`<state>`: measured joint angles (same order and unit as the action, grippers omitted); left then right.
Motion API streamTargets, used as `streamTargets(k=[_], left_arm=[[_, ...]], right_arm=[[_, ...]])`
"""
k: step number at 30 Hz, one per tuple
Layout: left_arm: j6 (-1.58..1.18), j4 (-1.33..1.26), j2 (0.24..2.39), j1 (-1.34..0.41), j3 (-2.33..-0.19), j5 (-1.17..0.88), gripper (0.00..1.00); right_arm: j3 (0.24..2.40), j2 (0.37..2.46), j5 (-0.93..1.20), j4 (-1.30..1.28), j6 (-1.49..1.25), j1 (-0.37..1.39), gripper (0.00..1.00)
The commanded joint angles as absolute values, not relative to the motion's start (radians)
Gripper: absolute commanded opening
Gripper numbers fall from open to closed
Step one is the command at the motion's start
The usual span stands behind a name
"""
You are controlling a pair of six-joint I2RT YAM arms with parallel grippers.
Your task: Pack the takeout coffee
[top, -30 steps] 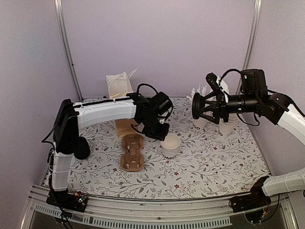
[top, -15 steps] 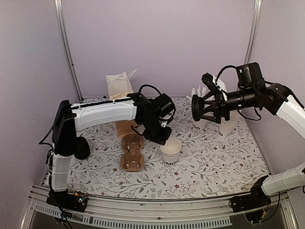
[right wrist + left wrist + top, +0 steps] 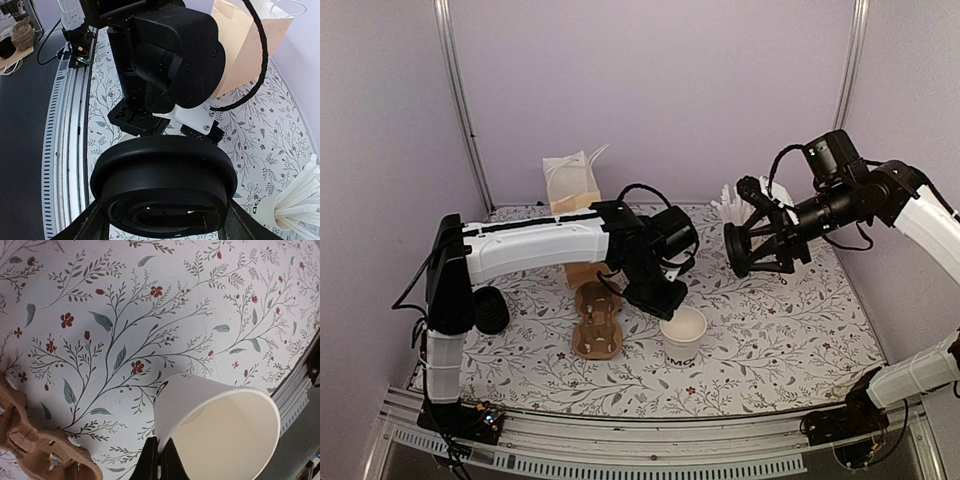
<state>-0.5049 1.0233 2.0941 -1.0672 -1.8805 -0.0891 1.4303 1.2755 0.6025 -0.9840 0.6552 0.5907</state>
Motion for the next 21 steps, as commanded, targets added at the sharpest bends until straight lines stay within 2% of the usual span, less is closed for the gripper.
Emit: streamTargets(k=[1, 8, 10, 13, 21], left_arm=[[-0.497, 1.022, 2.062, -1.073, -1.857, -0.051, 0.0], [-0.509, 0.984, 2.052, -1.076, -1.806, -0.06, 0.01], [-0.513, 0.983, 2.05, -1.078, -1.803, -0.051, 0.14], [-0.517, 0.985, 2.034, -1.081, -1.801, -0.042, 0.27], [-0.504, 0.971, 1.877, -1.074, -1.782, -0.038, 0.45]], right_arm=[[1.48, 1.293, 0.578, -1.068, 0.729, 0.607, 0.7], [1.494, 1.31, 0.564, -1.098, 0.742, 0.648, 0.7], [1.495, 1.313, 0.554, -1.104, 0.744, 0.663, 0.7], [1.502, 1.32, 0.538, -1.115, 0.747, 0.682, 0.7], [1.563, 1.395, 0.502, -1.185, 0.78, 0.766, 0.7]])
